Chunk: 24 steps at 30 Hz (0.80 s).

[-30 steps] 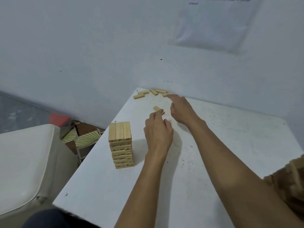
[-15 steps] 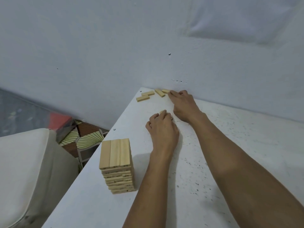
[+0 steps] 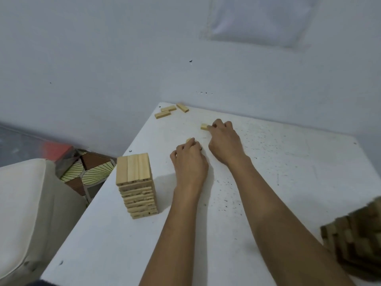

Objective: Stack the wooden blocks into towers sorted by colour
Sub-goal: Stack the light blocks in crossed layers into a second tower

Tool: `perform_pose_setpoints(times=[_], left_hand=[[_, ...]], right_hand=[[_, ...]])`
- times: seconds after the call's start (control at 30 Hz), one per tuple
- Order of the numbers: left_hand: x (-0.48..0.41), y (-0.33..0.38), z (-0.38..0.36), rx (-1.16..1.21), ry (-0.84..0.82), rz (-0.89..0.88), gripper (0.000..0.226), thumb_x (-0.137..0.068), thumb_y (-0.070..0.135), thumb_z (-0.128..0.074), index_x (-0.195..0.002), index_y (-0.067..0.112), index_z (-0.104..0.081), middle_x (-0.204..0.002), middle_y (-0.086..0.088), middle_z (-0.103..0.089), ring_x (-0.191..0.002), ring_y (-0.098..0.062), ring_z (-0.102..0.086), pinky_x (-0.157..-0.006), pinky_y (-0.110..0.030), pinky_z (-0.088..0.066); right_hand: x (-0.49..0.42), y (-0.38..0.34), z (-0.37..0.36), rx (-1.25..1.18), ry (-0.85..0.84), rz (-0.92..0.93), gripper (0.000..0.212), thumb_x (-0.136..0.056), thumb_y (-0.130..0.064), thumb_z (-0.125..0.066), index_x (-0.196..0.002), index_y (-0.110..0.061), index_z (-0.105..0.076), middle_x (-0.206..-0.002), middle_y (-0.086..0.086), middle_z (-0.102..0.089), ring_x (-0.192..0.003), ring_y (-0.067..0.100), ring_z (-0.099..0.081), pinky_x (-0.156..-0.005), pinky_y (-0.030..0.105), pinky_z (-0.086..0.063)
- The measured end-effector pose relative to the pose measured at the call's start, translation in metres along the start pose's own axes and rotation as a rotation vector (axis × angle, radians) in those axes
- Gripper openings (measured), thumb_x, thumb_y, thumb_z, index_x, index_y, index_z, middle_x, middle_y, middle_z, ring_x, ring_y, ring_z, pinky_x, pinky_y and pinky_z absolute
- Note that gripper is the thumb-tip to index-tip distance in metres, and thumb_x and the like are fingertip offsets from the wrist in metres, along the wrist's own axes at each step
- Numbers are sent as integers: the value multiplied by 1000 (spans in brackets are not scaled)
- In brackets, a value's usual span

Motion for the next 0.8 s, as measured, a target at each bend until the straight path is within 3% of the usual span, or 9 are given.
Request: perform_pose_setpoints(times=[0.1,0.23,0.37,0.43,0.53,0.67,0.73,0.8], left_hand=[[19,8,4,36,-9,-22,24,-88,3,-42,-82,9,-65,-113,-7,-64,-103,-30,-57,-92,-40,-36],[45,14,11,61,21,-76,25,-90,6,-47,-69,10,-60,-86,2,-62,-83,-25,-59,-74,-31,-28],[65,14,17,100,1,-138,31,-87,6,-52,-59,16,-45,-60,4,-47,-61,-23,-51,-66,-39,-44],[75,14,19,143,-54,-177,23,-86,4,-56,-64,10,-62,-71,-3,-62,-70,-25,-59,-74,-44,-49],[93,18,28,229,-168,-241,20,-88,2,-61,-95,8,-78,-114,-7,-70,-107,-23,-63,-92,-31,-47],[110,20,34,234,-282,-329,20,-87,7,-65,-99,14,-79,-120,-4,-69,-110,-19,-63,-91,-20,-43],[115,18,32,243,-325,-334,20,-86,13,-67,-100,20,-79,-125,-2,-67,-120,-11,-58,-99,-23,-43],[119,19,31,267,-357,-326,17,-82,18,-70,-97,22,-78,-121,1,-69,-115,-5,-60,-98,-22,-45]], right_hand=[[39,3,9,-101,15,-46,44,-90,2,-36,-127,-7,-59,-127,6,-50,-112,27,-41,-75,33,-43],[90,9,17,-221,79,-82,33,-91,1,-39,-113,-6,-64,-115,4,-55,-105,23,-45,-72,36,-46],[128,11,24,-297,113,-25,25,-90,2,-44,-99,-3,-67,-104,7,-60,-95,24,-50,-72,34,-44],[148,12,28,-363,118,18,26,-87,5,-46,-95,-4,-69,-101,4,-62,-92,24,-53,-74,32,-45],[173,14,33,-439,93,65,31,-83,5,-46,-95,-8,-72,-105,0,-66,-98,20,-55,-82,29,-46],[194,14,39,-481,76,89,35,-81,1,-45,-96,-7,-76,-111,3,-71,-111,22,-60,-93,30,-47],[201,14,41,-495,72,92,36,-83,1,-44,-96,-6,-76,-114,7,-71,-114,25,-60,-94,35,-49],[206,15,43,-518,79,78,35,-84,3,-46,-99,-7,-76,-121,9,-68,-116,24,-60,-97,34,-48]])
Point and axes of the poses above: each hand's wrist, its own x-axis away from the middle knuckle, its own z-axis out of the back of the hand, y = z × x, the point moved 5 cm from there along -x, towards the middle knuckle
